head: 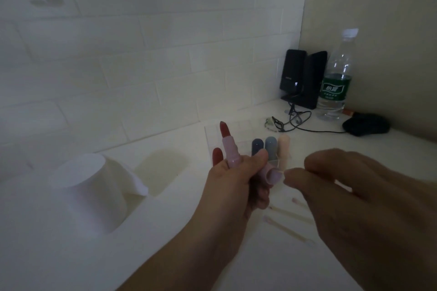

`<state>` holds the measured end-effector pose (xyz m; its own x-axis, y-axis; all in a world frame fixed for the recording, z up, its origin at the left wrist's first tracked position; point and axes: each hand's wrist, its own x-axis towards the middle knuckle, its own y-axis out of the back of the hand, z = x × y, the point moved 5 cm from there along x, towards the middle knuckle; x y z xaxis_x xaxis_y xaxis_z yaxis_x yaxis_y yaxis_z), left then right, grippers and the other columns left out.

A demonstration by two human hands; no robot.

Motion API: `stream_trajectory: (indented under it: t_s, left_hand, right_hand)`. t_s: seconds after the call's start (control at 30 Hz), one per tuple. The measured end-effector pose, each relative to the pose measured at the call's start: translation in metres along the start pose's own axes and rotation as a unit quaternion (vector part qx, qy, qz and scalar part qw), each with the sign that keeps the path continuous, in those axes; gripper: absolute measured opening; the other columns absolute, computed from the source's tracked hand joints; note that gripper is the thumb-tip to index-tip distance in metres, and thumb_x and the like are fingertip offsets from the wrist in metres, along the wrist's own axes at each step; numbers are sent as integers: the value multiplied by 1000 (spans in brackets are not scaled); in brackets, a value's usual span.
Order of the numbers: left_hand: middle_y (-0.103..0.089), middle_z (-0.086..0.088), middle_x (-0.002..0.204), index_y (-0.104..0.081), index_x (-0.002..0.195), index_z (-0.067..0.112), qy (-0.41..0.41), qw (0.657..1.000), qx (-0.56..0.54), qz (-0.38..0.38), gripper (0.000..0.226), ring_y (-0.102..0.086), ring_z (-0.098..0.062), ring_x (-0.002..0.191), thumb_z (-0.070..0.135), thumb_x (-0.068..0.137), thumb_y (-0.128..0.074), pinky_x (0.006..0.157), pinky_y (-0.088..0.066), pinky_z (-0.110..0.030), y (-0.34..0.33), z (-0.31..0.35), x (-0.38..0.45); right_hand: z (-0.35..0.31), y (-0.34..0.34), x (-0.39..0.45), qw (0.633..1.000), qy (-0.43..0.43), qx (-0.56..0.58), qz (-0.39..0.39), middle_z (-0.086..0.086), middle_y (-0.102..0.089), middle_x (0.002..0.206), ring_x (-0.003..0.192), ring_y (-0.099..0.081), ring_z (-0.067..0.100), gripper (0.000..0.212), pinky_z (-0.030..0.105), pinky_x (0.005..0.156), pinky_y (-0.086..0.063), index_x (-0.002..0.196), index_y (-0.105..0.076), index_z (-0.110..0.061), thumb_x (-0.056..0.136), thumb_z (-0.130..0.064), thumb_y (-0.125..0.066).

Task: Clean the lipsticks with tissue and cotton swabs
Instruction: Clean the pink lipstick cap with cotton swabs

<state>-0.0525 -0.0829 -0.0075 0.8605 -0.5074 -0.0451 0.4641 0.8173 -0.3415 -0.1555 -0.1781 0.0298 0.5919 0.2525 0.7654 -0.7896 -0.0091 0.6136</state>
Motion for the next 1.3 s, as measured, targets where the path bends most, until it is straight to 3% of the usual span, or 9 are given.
stream_trajectory:
  t_s: [0.07,0.27,0.4,0.53,0.8,0.97,1.03,1.13,1.3]
  left_hand:
    - [-62,-3,59,-66,49,17,-9,1000,20,-8,44,-44,-14,49,22,92,-58,49,-36,-26,0,1,0]
    - [-62,-2,61,-65,56,12,-13,999,36,-24,40,-45,-15,52,22,94,-55,49,-41,-22,-1,-1,-1]
    - [-61,-5,60,-67,54,15,-19,998,40,-39,31,-47,-16,53,27,82,-63,51,-43,-23,-4,-1,-2]
    - [-63,-7,61,-64,61,9,-15,999,23,-25,27,-50,-13,51,20,86,-61,48,-45,-23,-1,0,0]
    - [-66,-11,71,-54,76,6,-23,1000,8,0,17,-59,-15,58,15,89,-60,53,-52,-23,1,0,-1]
    - [-67,-7,69,-52,74,8,-28,999,16,0,18,-62,-15,61,11,90,-59,57,-53,-24,0,0,-1]
    - [-67,-8,70,-50,75,10,-42,999,18,5,18,-63,-16,62,10,90,-59,58,-54,-25,2,5,-1]
    - [-67,-7,70,-47,79,8,-72,997,33,6,16,-64,-16,63,7,91,-58,59,-54,-26,4,9,0]
    - [-65,-5,68,-48,76,10,-76,997,33,-9,18,-63,-16,63,6,91,-56,59,-54,-26,3,9,1]
  right_hand:
    - [0,7,8,999,-26,-44,3,1,-52,91,56,-50,25,25,28,46,-43,89,-71,-11,89,-12,-46]
    - [-1,8,17,994,-102,-40,9,0,-61,76,49,-53,19,21,13,48,-16,75,-71,-17,81,-26,-53]
    - [4,6,10,983,-158,68,59,-4,-60,75,46,-52,15,27,24,51,-35,73,-70,-19,85,-34,-51]
    - [3,6,9,989,-141,5,39,-6,-61,71,42,-51,17,24,16,45,-29,73,-70,-21,85,-33,-53]
    - [9,-7,5,995,-98,-13,30,0,-51,48,33,-45,20,24,21,39,-35,67,-66,-12,84,-25,-54]
    - [7,-10,6,997,-81,2,15,3,-53,50,35,-49,23,6,28,33,-41,68,-65,-10,72,-8,-69]
    - [9,-16,5,996,-84,4,-12,3,-55,51,34,-50,22,18,29,33,-44,69,-66,-10,64,-1,-81]
    - [9,-24,3,994,-82,34,-60,-1,-58,51,36,-53,18,27,29,40,-50,65,-66,-15,54,-17,-90]
    - [10,-13,10,978,-110,170,-44,-28,-30,55,47,-35,-5,15,-2,57,-30,72,-43,-34,85,-31,-47]
